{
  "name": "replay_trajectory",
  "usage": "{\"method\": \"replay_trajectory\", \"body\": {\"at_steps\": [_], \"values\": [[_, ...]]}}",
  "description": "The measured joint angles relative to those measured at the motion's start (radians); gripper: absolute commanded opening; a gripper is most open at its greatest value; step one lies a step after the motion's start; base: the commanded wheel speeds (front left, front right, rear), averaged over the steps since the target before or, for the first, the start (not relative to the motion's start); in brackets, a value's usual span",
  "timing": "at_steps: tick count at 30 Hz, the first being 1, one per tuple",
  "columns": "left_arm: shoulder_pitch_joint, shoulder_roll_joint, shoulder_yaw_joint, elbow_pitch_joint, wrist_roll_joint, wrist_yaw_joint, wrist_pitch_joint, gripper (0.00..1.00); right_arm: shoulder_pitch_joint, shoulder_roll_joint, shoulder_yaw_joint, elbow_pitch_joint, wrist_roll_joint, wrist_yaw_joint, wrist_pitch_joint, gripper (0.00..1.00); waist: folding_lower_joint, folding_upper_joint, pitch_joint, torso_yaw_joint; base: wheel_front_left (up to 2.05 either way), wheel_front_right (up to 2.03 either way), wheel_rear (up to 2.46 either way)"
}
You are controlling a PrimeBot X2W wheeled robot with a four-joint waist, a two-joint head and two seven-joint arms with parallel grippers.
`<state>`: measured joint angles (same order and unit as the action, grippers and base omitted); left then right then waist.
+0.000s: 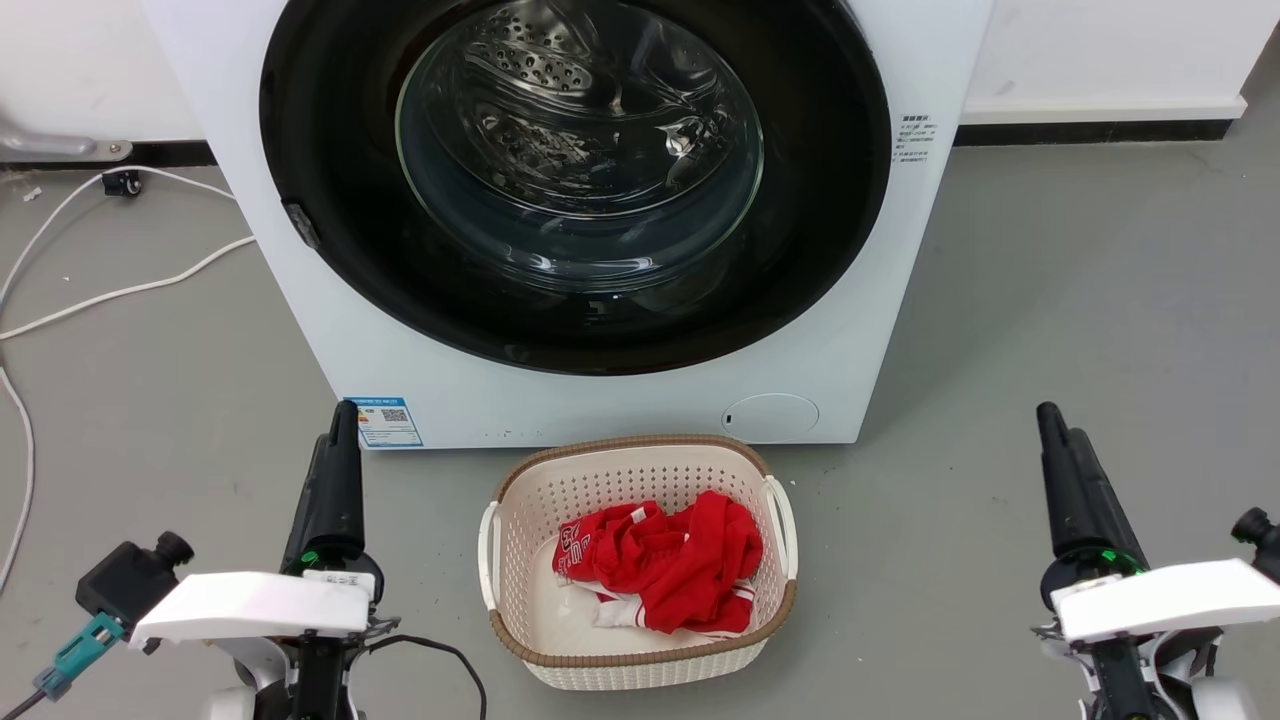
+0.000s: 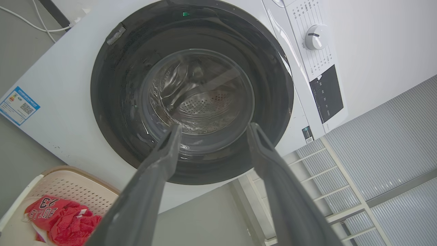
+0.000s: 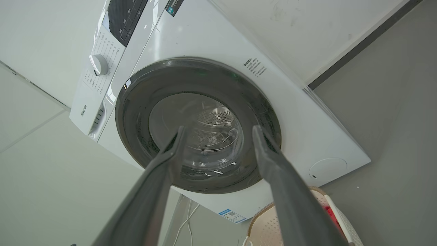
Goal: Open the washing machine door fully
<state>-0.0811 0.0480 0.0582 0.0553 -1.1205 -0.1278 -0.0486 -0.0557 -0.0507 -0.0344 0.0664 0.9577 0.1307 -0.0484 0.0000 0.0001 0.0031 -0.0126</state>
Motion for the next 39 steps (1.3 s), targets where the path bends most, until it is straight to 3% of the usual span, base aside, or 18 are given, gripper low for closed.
{"method": "replay_trajectory", "body": {"at_steps": [21,39], "values": [[0.022,0.003,-0.066,-0.050,0.498,0.033,-0.066,1.00,0.022,0.000,0.032,-0.020,-0.417,0.000,-0.048,1.00,0.0000,0.0000,-0.005,0.001,0.00,0.00,0.00],[0.038,0.049,-0.136,-0.059,0.722,0.101,-0.114,1.00,0.036,0.000,0.041,-0.015,-0.624,0.000,-0.036,1.00,0.0000,0.0000,-0.010,0.000,0.00,0.00,0.00]]}}
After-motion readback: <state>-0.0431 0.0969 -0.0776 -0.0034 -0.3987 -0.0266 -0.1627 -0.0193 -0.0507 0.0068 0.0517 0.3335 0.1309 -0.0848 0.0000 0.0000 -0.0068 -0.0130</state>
